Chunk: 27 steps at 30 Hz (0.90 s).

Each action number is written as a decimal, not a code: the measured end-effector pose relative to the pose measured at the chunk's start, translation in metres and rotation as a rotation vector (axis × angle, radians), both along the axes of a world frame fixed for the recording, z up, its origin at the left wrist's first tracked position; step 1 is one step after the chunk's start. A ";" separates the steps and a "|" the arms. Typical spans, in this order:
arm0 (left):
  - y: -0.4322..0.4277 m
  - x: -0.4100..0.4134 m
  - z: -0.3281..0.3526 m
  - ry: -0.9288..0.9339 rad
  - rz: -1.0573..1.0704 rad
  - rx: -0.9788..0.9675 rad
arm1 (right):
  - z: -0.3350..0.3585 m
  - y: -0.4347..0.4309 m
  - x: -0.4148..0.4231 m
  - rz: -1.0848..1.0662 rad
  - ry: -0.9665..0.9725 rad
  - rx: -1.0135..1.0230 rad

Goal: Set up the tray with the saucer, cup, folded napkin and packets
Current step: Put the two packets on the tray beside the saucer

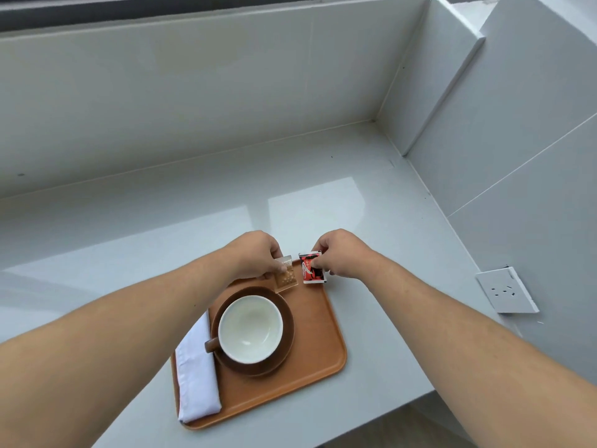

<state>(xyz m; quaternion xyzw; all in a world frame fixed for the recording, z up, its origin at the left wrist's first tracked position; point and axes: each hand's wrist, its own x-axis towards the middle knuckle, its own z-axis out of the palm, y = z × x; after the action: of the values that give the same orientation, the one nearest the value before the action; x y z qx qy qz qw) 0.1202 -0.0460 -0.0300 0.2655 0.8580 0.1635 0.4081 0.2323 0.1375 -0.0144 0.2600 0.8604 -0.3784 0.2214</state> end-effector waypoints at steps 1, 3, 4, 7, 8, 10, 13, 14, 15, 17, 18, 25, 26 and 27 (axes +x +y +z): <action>-0.001 0.001 0.000 0.014 -0.007 -0.008 | -0.001 -0.002 0.000 0.007 -0.008 0.004; -0.001 0.003 0.000 0.046 -0.024 -0.024 | -0.004 -0.004 0.000 0.025 -0.024 0.012; 0.000 0.004 0.001 0.071 -0.040 -0.033 | -0.005 -0.005 -0.001 0.037 -0.031 0.017; 0.003 0.008 0.002 0.150 -0.088 -0.064 | -0.009 -0.009 -0.002 0.100 -0.033 0.073; 0.005 0.010 0.002 0.174 -0.102 -0.077 | -0.011 -0.010 -0.002 0.130 -0.025 0.107; 0.007 0.012 0.000 0.221 -0.130 -0.103 | -0.014 -0.014 -0.002 0.177 -0.005 0.168; 0.009 0.014 -0.003 0.272 -0.161 -0.151 | -0.019 -0.018 -0.003 0.225 0.011 0.235; 0.010 0.014 -0.004 0.281 -0.173 -0.170 | -0.021 -0.019 -0.003 0.236 0.014 0.254; 0.010 0.015 -0.005 0.289 -0.184 -0.186 | -0.023 -0.019 -0.003 0.242 0.020 0.270; 0.011 0.015 -0.007 0.302 -0.197 -0.205 | -0.025 -0.019 -0.002 0.240 0.034 0.300; 0.011 0.014 -0.007 0.308 -0.199 -0.213 | -0.026 -0.019 -0.002 0.237 0.039 0.317; 0.008 0.017 -0.009 0.354 -0.182 -0.259 | -0.027 -0.017 0.004 0.203 -0.024 0.448; 0.007 0.017 -0.009 0.356 -0.174 -0.251 | -0.027 -0.017 0.006 0.195 -0.033 0.452; 0.006 0.018 -0.009 0.357 -0.166 -0.245 | -0.027 -0.017 0.006 0.191 -0.037 0.451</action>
<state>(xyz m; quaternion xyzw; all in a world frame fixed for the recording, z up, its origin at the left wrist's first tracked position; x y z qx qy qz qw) 0.1381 -0.0400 -0.0395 0.3086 0.9052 -0.0257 0.2910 0.2387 0.1208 -0.0415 0.2271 0.9396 -0.1494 0.2081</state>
